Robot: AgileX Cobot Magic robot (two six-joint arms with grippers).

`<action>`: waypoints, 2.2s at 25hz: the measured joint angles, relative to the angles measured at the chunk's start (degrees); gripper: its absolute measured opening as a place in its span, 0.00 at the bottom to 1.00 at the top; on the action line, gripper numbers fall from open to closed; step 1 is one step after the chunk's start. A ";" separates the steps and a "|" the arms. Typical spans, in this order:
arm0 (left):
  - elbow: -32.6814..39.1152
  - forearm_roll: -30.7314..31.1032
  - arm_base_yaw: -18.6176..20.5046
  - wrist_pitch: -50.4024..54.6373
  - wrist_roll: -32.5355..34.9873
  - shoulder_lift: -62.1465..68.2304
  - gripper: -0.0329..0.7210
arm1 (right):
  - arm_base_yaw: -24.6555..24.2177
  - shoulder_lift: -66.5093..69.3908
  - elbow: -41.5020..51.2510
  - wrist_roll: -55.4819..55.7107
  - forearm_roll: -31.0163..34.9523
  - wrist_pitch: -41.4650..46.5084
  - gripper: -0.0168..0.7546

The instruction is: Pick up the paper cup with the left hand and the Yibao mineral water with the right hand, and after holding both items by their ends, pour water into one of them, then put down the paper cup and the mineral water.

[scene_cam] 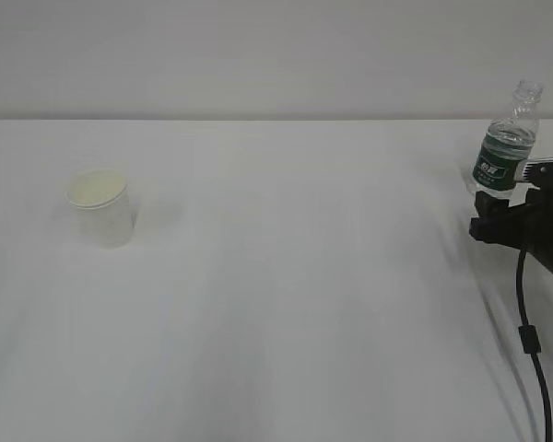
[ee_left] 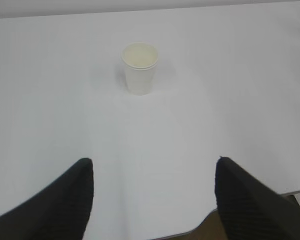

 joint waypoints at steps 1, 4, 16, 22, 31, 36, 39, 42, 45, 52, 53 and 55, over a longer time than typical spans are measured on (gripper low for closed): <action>0.00 0.00 0.00 0.00 0.00 0.00 0.76 | 0.00 0.37 -0.55 0.00 0.29 0.00 0.74; 0.00 0.00 0.00 0.00 0.00 0.00 0.76 | 0.00 1.34 -2.49 -0.10 0.54 0.00 0.74; 0.00 0.00 0.00 0.49 0.00 0.00 0.76 | -0.12 3.57 -6.82 -0.10 2.94 0.11 0.74; 0.00 0.00 0.00 0.49 0.11 0.00 0.76 | -0.74 3.57 -8.70 -0.10 2.98 0.60 0.74; 0.00 0.00 0.00 0.49 0.11 0.00 0.76 | -0.74 4.08 -12.14 -0.86 3.08 2.81 0.74; 0.00 0.00 0.00 0.95 0.11 0.00 0.76 | -0.74 5.57 -12.37 -1.09 3.73 3.14 0.74; 0.00 0.00 0.00 1.64 0.11 0.00 0.76 | -0.87 6.66 -13.35 -1.09 3.87 3.14 0.74; 0.00 0.00 0.00 2.12 0.11 0.00 0.76 | -1.15 7.75 -14.34 -1.17 3.87 3.14 0.74; 0.00 0.00 0.00 2.20 0.11 0.00 0.76 | -1.53 8.57 -15.36 -1.17 3.87 3.14 0.74; 0.00 0.00 0.00 2.34 0.56 0.00 0.76 | -2.73 9.53 -17.02 -1.17 3.30 3.38 0.74; 0.00 0.00 0.00 2.34 0.56 0.00 0.76 | -2.72 9.53 -17.07 -1.17 2.87 3.60 0.74; 0.00 0.00 0.00 2.34 0.56 0.00 0.76 | -2.72 9.53 -17.46 -1.17 1.80 3.59 0.74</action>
